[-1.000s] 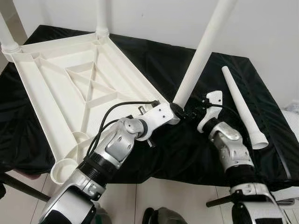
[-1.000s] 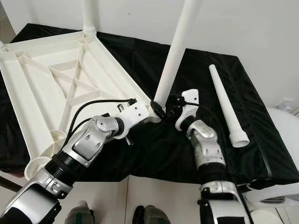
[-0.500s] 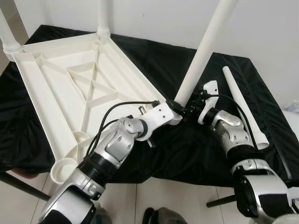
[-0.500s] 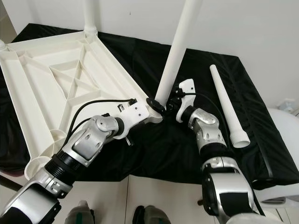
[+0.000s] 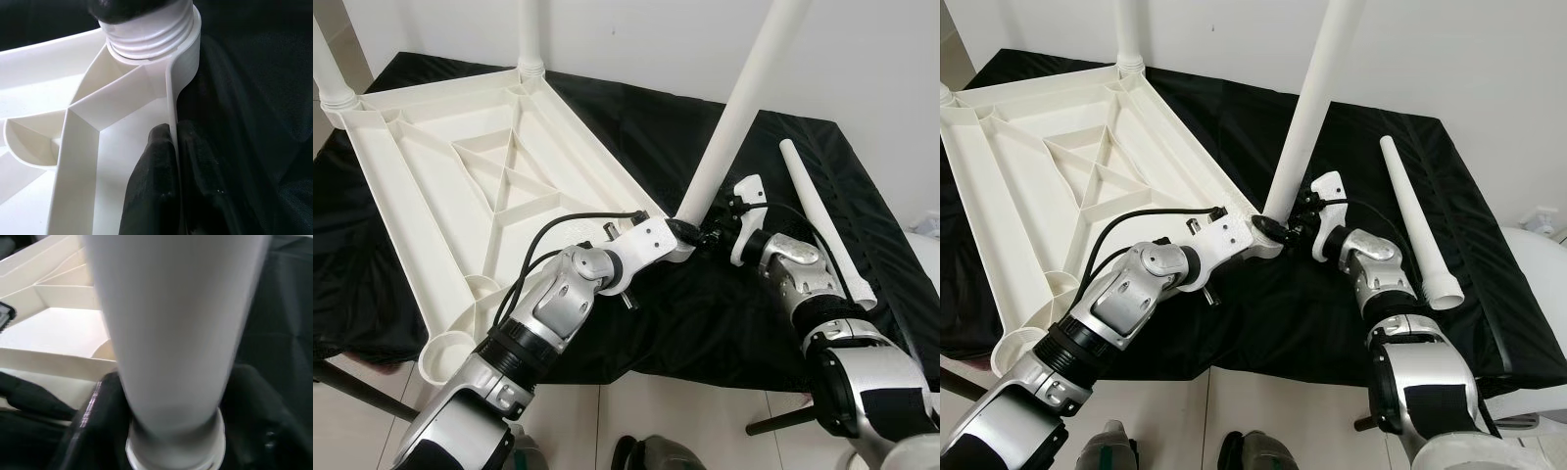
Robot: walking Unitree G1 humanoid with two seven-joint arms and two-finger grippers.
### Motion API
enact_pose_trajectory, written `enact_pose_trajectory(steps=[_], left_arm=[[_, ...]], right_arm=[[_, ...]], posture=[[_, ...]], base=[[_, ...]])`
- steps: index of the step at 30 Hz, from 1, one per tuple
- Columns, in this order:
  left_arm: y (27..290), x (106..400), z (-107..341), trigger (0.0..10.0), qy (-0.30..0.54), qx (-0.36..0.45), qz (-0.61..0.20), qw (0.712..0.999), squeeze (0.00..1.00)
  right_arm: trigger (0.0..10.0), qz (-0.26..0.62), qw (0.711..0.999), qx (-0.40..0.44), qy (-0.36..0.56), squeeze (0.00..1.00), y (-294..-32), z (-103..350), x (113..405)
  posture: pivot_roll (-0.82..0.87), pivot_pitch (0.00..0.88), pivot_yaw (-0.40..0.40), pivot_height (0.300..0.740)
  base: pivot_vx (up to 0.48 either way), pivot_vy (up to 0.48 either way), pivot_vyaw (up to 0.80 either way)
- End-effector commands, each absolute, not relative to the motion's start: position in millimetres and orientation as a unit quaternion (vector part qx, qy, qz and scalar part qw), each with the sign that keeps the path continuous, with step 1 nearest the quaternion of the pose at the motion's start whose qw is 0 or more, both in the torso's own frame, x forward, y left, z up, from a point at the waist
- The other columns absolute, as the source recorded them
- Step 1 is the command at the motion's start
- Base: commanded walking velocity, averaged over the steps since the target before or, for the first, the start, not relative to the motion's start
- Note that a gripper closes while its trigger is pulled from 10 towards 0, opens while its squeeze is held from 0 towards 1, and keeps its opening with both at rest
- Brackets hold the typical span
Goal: Building children table
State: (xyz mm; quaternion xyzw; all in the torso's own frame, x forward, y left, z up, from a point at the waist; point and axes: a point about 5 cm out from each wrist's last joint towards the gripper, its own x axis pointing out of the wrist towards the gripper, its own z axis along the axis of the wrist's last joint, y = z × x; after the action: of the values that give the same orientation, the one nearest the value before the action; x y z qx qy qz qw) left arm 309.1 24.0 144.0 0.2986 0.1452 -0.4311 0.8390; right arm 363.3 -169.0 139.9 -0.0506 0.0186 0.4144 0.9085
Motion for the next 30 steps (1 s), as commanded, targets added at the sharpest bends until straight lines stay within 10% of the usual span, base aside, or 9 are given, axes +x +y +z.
enact_pose_trajectory(steps=[1, 9, 10, 13, 14, 30], left_arm=[[14, 308, 153, 10.0, 0.125, 0.306, -0.443, 0.834, 0.0], [14, 308, 153, 10.0, 0.124, 0.305, -0.443, 0.833, 0.0], [14, 308, 153, 10.0, 0.125, 0.305, -0.443, 0.834, 0.0], [14, 307, 152, 10.0, 0.125, 0.305, -0.443, 0.834, 0.0], [14, 307, 152, 10.0, 0.125, 0.304, -0.443, 0.834, 0.0], [12, 304, 149, 10.0, 0.128, 0.3, -0.445, 0.834, 0.0]], right_arm=[[0.0, 0.405, 0.913, -0.056, 0.016, 0.0, -176, 143, 365], [0.0, 0.401, 0.914, -0.053, 0.012, 0.0, -179, 142, 363], [2.1, 0.397, 0.917, -0.047, 0.007, 0.0, -179, 141, 363], [2.1, 0.394, 0.918, -0.043, 0.004, 0.0, -179, 141, 363], [10.0, 0.393, 0.919, -0.035, -0.001, 0.0, -178, 140, 362], [10.0, 0.329, 0.941, 0.058, -0.062, 0.0, -136, 135, 349]], posture=[[0.09, 0.023, -0.104, 0.74], [0.09, 0.024, -0.105, 0.74], [0.09, 0.025, -0.108, 0.74], [0.09, 0.025, -0.108, 0.74], [0.09, 0.028, -0.112, 0.74], [0.09, 0.025, -0.123, 0.74]], base=[[0.0, 0.0, 0.0], [0.0, 0.0, 0.0], [0.0, 0.0, 0.0], [0.0, 0.0, 0.0], [0.0, 0.0, 0.0], [0.0, 0.0, 0.0]])
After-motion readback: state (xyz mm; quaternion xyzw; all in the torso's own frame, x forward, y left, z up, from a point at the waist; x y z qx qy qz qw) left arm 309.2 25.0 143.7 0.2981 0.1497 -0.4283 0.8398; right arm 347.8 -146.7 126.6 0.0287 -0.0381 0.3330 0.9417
